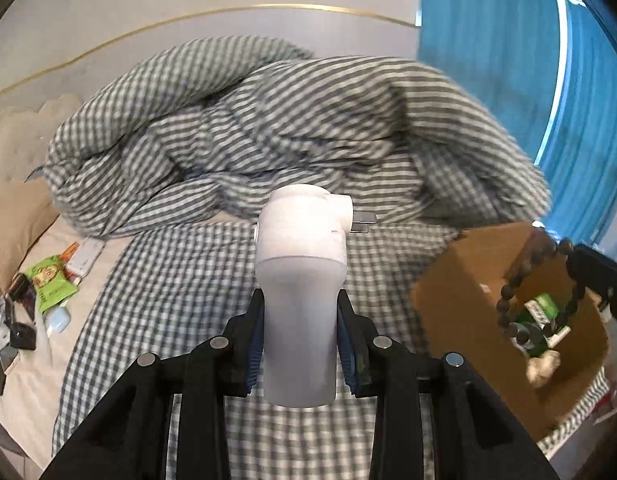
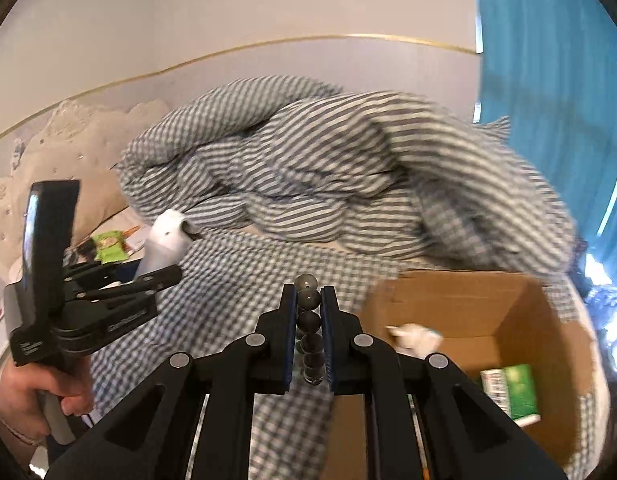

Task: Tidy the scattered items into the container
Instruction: 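Carry the bracelet and white bottle to the cardboard box and release both inside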

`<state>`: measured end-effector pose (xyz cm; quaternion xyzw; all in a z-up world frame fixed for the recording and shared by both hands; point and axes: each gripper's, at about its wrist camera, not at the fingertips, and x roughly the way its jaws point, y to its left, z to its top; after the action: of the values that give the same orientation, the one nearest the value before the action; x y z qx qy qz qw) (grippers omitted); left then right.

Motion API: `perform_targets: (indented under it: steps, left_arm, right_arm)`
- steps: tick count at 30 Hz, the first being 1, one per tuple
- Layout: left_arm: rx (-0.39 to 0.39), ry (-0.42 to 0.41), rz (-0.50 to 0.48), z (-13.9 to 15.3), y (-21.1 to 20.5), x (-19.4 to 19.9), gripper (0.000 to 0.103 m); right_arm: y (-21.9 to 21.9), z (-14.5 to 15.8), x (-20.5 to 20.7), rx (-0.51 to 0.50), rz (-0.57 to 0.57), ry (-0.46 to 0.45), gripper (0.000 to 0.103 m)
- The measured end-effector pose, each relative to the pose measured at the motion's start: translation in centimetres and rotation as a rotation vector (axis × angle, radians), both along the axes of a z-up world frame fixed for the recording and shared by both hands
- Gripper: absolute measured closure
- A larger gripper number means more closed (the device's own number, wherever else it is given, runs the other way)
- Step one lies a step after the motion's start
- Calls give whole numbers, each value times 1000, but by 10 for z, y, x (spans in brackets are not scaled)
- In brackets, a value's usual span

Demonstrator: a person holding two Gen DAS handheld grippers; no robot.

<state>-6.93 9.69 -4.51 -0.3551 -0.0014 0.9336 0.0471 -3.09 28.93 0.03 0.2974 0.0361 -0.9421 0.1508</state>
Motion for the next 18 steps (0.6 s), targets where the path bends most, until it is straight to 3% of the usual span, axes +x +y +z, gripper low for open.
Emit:
perform_targets:
  steps: [6, 12, 14, 15, 16, 18]
  left_arm:
    - [-13, 30, -99, 13, 54, 13, 70]
    - [-18, 35, -175, 14, 99, 21, 70]
    - [-26, 34, -201, 13, 112, 23, 70]
    - [-27, 30, -218, 12, 119, 24, 70]
    - [-29, 30, -229, 11, 123, 25, 70]
    - [-41, 34, -251, 11, 135, 27, 70]
  right_arm:
    - [69, 14, 15, 14, -129, 16, 92]
    - [123, -14, 11, 34, -223, -70, 90]
    - [132, -23, 11, 61, -268, -82, 66]
    - [139, -25, 14, 56, -293, -74, 33]
    - [144, -26, 17, 37, -302, -61, 12]
    - [154, -21, 27, -1, -319, -19, 11]
